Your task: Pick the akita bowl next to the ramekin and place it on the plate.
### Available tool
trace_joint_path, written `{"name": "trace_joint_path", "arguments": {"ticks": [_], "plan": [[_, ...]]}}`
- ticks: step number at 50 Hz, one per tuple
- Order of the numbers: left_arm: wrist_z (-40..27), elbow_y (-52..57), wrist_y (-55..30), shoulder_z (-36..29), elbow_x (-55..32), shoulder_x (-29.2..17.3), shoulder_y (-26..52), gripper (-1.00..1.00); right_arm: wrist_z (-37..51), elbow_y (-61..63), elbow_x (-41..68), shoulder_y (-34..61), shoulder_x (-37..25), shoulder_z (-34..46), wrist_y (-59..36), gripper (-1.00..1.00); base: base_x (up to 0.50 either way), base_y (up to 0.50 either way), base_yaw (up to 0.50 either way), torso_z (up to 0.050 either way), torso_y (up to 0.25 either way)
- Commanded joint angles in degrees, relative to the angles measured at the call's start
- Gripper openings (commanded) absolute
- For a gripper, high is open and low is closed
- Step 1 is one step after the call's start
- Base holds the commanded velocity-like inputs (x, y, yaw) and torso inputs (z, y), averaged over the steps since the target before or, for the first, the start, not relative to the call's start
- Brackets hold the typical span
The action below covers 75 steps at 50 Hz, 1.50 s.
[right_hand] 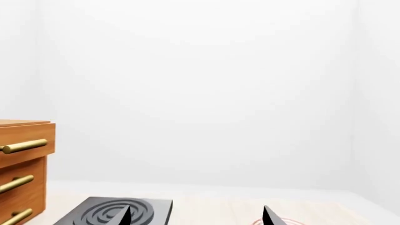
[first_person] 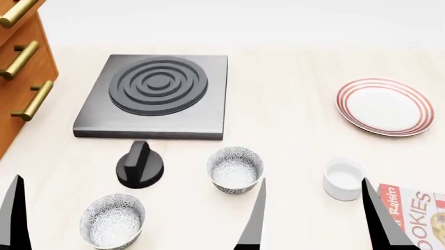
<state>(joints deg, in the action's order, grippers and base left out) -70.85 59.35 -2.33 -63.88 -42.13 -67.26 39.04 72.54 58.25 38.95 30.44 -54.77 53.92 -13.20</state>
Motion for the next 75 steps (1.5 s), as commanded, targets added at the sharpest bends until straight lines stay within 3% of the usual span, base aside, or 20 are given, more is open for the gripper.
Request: {"name": "trace_joint_path", "arguments": {"ticks": [1,75], "plan": [[-0.45,0.22,0.26,-0.99,-0.31,-0.35,1.21,1.00,0.32,0.30,0.34,0.86,0.19,0.39,-0.51,1.00,0.16,0.00,0.00,0.000,0.000],[-2.79,-0.15,1.82,-9.89,1.14,-0.21,7.76,1.00,2.80,0.47,-1.07,2.63,-2.85,4.47,2.97,1.00,0.16,0.00,0.00,0.000,0.000]]}}
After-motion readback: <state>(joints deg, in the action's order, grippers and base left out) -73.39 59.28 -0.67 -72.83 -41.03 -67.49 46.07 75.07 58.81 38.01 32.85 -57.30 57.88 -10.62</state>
